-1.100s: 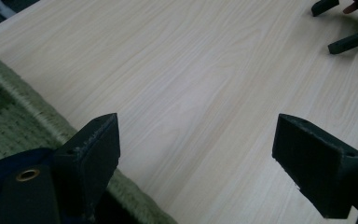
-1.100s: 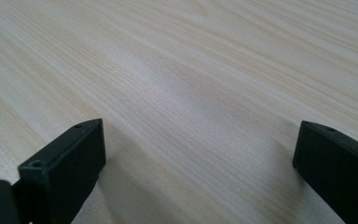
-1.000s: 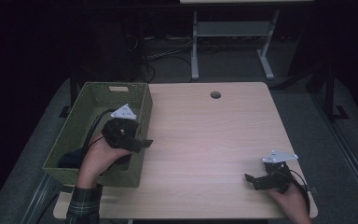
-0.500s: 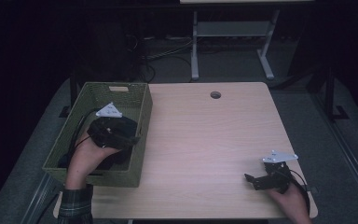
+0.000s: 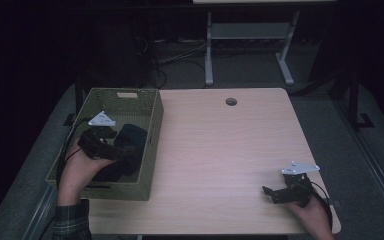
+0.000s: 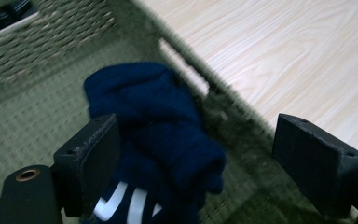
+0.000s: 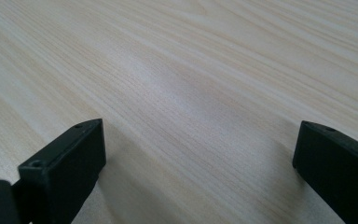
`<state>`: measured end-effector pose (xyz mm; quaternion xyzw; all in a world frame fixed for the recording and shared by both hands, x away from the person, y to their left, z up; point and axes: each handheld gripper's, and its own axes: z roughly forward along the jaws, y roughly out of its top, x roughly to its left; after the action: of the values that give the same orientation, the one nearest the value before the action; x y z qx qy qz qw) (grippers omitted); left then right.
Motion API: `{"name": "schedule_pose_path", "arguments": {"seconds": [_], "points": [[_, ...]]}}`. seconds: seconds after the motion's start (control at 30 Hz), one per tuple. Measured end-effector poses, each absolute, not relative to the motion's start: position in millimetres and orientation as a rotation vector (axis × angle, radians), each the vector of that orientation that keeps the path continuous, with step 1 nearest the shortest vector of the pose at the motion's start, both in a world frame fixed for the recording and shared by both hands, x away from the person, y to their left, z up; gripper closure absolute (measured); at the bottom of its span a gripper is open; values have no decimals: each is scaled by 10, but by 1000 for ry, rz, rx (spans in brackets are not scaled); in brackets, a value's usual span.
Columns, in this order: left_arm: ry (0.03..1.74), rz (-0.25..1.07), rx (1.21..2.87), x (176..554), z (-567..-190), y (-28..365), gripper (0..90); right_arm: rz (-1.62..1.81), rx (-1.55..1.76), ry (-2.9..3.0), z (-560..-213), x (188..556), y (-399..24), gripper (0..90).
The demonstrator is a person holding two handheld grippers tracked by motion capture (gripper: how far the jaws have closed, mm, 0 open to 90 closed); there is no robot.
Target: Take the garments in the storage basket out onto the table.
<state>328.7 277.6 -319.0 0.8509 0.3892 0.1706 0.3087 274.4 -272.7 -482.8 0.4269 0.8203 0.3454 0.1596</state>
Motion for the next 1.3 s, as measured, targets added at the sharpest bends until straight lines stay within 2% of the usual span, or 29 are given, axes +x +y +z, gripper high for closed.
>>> {"name": "schedule_pose_path", "arguments": {"seconds": [0.37,0.93,1.3], "points": [[1112,457,2298,3296,-3286,2879,149,987,1219,2344,-4829,2745,-2727,22],[1157,351,2426,3409,-3562,2826,149,985,1218,2343,-4830,2745,-2727,22],[1201,330,2469,3482,-3713,2794,148,985,1218,2342,-4830,2745,-2727,22]]}}
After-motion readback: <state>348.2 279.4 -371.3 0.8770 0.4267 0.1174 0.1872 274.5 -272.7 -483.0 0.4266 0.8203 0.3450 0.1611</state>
